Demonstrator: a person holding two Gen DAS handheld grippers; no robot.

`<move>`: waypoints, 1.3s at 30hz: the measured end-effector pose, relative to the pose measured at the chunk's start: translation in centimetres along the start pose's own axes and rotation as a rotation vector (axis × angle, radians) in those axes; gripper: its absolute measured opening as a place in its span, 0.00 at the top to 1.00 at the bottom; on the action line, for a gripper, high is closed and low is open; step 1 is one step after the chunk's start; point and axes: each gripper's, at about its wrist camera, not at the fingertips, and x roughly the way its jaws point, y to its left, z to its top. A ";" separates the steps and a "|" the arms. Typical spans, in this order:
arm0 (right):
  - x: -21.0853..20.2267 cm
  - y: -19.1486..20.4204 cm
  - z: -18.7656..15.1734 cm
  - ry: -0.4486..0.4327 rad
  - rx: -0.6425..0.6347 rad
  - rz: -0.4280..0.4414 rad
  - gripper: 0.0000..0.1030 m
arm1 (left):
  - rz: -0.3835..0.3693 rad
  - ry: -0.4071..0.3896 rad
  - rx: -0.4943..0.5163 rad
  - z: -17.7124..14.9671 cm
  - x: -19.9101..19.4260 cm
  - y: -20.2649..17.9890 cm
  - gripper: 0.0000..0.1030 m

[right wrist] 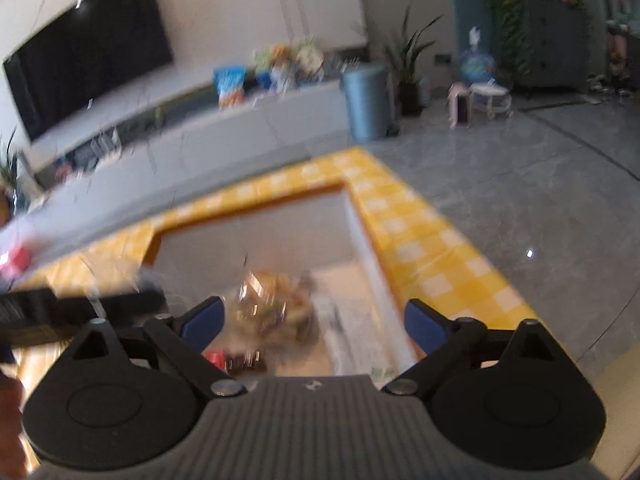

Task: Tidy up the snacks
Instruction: 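Carry the clear bag into the orange box with the left gripper while the right carries the white packet in, then move both grippers back over the table toward the remaining snack bags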

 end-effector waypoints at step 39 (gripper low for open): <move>-9.4 8.9 0.9 -0.157 0.020 0.357 0.07 | 0.292 -0.181 -0.046 0.2 -19.3 6.2 0.11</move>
